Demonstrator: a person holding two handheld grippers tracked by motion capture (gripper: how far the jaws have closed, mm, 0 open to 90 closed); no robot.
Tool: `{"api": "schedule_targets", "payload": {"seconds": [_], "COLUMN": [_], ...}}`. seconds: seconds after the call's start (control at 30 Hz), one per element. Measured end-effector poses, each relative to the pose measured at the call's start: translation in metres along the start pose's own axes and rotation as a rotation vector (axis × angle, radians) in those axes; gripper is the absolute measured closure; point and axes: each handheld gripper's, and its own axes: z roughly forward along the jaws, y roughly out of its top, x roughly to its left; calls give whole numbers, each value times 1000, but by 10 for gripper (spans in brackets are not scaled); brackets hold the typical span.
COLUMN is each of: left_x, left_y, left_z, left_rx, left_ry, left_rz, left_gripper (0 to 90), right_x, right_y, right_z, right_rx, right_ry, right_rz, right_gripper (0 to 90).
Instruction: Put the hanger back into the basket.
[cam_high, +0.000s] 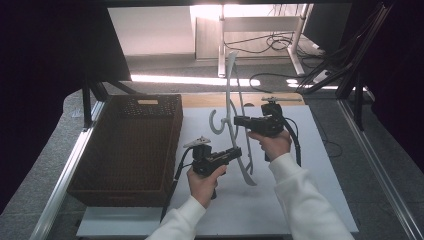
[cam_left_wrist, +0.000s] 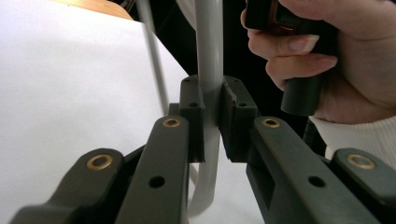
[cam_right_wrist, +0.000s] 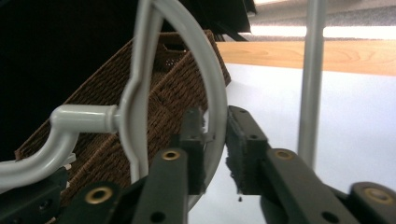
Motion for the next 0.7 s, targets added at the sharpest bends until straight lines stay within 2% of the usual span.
{"api": "schedule_targets", "payload": {"seconds": [0.03, 0.07, 0.1, 0.17, 0.3, 0.57, 0.67, 0.7], "left_x": [0, 1, 2, 3, -2, -17, -20, -20], "left_y": [1, 2, 4, 6, 11, 28, 34, 35], "left_z": [-1, -3, -6, -10, -18, -35, -42, -44], "left_rx": [1, 10, 16, 32, 74, 122, 136, 138], "left_ry": [-2, -6, 1, 8, 12, -13, -25, -27], "left_rz": [-2, -4, -5, 5, 56, 116, 125, 127], "left_gripper": [825, 825, 829, 829, 830, 831, 831, 830], "right_x": [-1, -1, -2, -3, -12, -33, -39, -41], "right_y": [1, 1, 1, 2, 0, -19, -28, -36], "right_z": [-3, -3, -6, -12, -27, -54, -61, -63], "right_rx": [-20, -20, -32, -64, -93, -120, -114, -99], "right_ry": [11, 11, 14, -7, -5, -24, -30, -47], "right_rz": [3, 3, 4, 6, 25, 69, 69, 46], "right_gripper": [670, 670, 625, 570, 536, 514, 503, 493]}}
